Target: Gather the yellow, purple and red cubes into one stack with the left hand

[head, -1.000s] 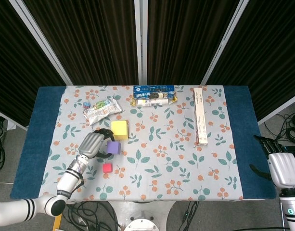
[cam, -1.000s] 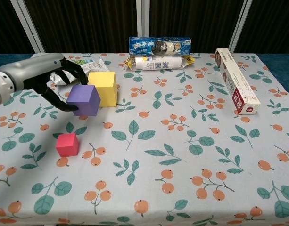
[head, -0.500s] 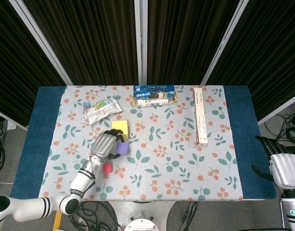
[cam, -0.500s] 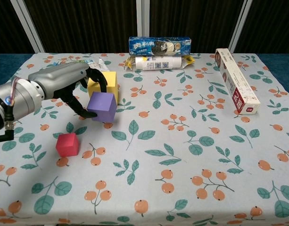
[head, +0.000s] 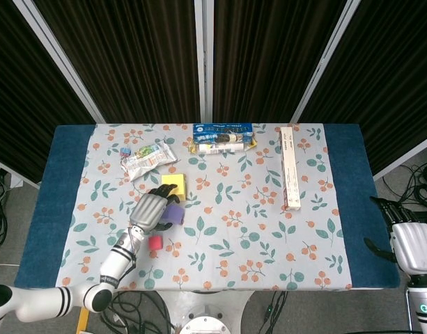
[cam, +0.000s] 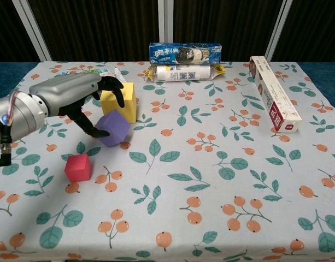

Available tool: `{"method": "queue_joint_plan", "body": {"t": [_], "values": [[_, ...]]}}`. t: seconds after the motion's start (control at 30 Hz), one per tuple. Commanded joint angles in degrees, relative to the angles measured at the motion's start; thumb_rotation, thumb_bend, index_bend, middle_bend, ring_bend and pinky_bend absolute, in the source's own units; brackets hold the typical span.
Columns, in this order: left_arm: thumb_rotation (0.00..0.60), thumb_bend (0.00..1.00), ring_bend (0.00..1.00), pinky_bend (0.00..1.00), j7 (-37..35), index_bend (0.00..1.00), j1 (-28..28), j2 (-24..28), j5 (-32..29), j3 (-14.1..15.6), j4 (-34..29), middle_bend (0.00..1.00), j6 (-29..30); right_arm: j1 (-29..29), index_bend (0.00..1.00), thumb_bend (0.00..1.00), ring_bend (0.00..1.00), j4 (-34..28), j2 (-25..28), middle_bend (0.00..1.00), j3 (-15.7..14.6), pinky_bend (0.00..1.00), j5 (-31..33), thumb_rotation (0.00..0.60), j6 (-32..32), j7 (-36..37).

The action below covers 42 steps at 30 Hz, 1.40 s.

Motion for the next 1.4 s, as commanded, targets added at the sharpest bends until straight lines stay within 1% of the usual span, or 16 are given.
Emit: {"method": "queue_joint_plan", "body": {"t": [0.03,0.1,0.23,0.33,0.37,0.53,0.67,0.77,0.87,1.0,1.17,1.3,1.4], "values": [[0.6,0.23,0.14,0.26,0.37,0.39,0.5,1.99,2.98,0.42,-1.89,0.21,2.03,-0.1,0.14,0.11,0.18,-0.02,0.07,0.19,-0.05,0.28,-0.09,0.6,0.13,-0.03],[0.6,0.22,0.14,0.26,0.69,0.39,0.27,4.28,6.21,1.06,-2.72,0.21,2.63,-0.09,0.14,0.11,0.18,-0.07,0.18,0.19,-0.1,0.28,-0.16,0.6,0.07,-0.1],[0.6,0.22,0.14,0.26,-1.21,0.39,-1.4,8.85,11.44,1.75,-2.69,0.21,0.75,-0.12,0.14,0.11,0.18,-0.19,0.23,0.19,-0.19,0.28,-0.38,0.6,0.11,-0.2],[0.6,0.22,0.13,0.24,-5.19,0.39,-3.25,10.85,16.13,2.45,0.25,0.18,-1.15,-0.19,0.14,0.11,0.18,-0.1,0.13,0.19,-0.22,0.28,-0.37,0.6,0.18,-0.12],[0.6,0.22,0.13,0.24,-6.97,0.38,-4.0,11.19,18.17,2.79,2.19,0.17,-1.53,-0.19,0.14,0.11,0.18,-0.07,0.13,0.19,-0.23,0.28,-0.37,0.6,0.16,-0.13],[0.6,0.22,0.1,0.21,-14.57,0.35,-7.91,11.95,26.48,5.39,9.6,0.1,-3.85,-0.18,0.14,0.11,0.18,-0.37,0.41,0.19,-0.14,0.28,-0.34,0.6,0.17,-0.59],[0.6,0.22,0.08,0.19,-21.48,0.35,-10.91,10.49,33.15,8.09,16.96,0.06,-3.4,-0.2,0.14,0.11,0.18,-0.73,0.55,0.19,-0.12,0.28,0.11,0.6,-0.12,-1.1],[0.6,0.22,0.07,0.18,-23.57,0.34,-12.95,9.26,37.28,10.22,21.71,0.04,-3.08,-0.32,0.14,0.11,0.18,-1.0,0.62,0.19,-0.15,0.28,0.36,0.6,-0.17,-1.62],[0.6,0.18,0.06,0.18,-24.69,0.33,-14.19,8.05,40.4,11.92,25.02,0.02,-1.73,-0.37,0.14,0.11,0.18,-1.42,0.75,0.19,-0.02,0.28,0.76,0.6,-0.2,-2.21],[0.6,0.15,0.06,0.17,-25.57,0.33,-14.97,6.92,43.24,13.82,27.44,0.01,0.3,-0.41,0.14,0.11,0.18,-1.89,0.81,0.19,0.11,0.28,1.35,0.6,-0.41,-2.84],[0.6,0.13,0.06,0.17,-24.65,0.32,-14.95,5.57,44.53,14.29,28.13,0.01,3.36,-0.58,0.14,0.11,0.18,-1.98,0.62,0.19,0.03,0.28,1.69,0.6,-0.52,-3.26],[0.6,0.12,0.06,0.17,-22.45,0.32,-15.06,5.44,44.62,14.23,25.67,0.01,3.8,-0.56,0.14,0.11,0.18,-2.03,0.62,0.19,0.16,0.28,1.8,0.6,-0.51,-3.33],[0.6,0.12,0.05,0.17,-20.32,0.33,-15.39,4.94,43.56,13.57,23.5,0.01,2.31,-0.5,0.14,0.11,0.18,-1.96,0.59,0.19,0.2,0.28,1.9,0.6,-0.68,-3.23]]}}
